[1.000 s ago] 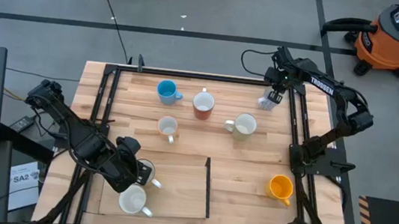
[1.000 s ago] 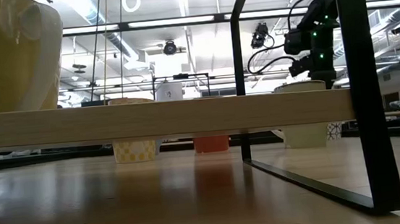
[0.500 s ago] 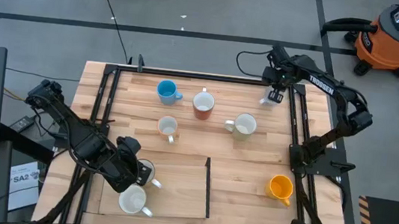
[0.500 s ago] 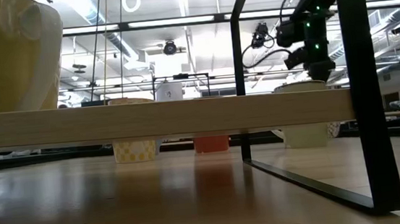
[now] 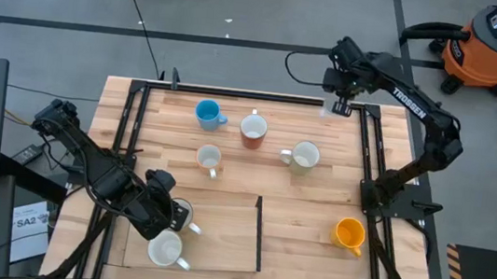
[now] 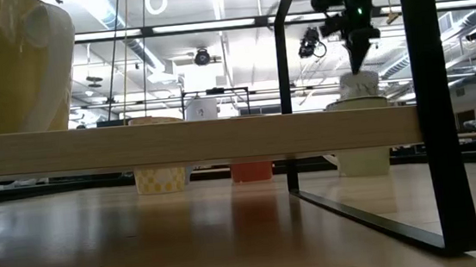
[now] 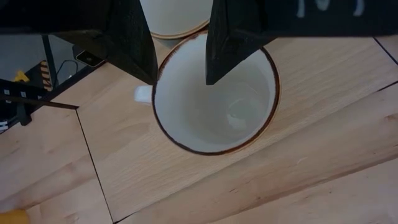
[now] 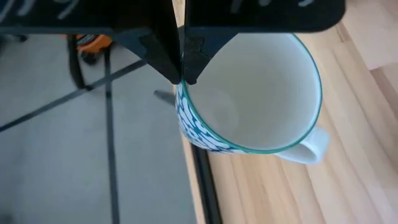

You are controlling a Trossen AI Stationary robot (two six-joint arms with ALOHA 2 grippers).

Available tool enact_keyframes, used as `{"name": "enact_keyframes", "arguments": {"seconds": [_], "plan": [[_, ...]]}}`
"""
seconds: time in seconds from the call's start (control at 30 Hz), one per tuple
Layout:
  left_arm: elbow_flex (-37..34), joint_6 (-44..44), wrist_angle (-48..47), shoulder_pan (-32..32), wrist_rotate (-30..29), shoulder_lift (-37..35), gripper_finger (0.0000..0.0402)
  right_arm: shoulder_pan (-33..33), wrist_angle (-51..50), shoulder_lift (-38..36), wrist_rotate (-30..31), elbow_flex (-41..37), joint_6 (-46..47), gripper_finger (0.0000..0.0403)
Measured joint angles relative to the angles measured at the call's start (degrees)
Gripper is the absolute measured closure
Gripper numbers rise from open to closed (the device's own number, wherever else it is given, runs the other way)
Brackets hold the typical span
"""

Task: Place coffee mugs
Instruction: Put the blue patterned mug on the shelf

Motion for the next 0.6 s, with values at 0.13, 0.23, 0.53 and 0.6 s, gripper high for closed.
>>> {"name": "enact_keyframes", "arguments": {"seconds": [0.13, 0.23, 0.53, 0.6], "plan": [[0.0, 0.0, 0.0, 0.0, -0.3, 0.0, 0.026, 4.5, -1.4, 0.0, -0.1, 5.4, 0.0, 0.0393], [0.0, 0.0, 0.0, 0.0, -0.4, 0.0, 0.026, 8.9, -1.4, 0.0, -0.3, 7.8, -0.1, 0.0393], [0.0, 1.2, 0.0, 0.0, -0.4, 0.0, 0.026, 23.0, 1.5, -0.1, -3.5, 8.4, -0.2, 0.0393], [0.0, 1.2, 0.0, 0.0, -0.4, 0.0, 0.026, 25.8, 3.2, -0.1, -5.2, 8.4, -0.2, 0.0393]]}}
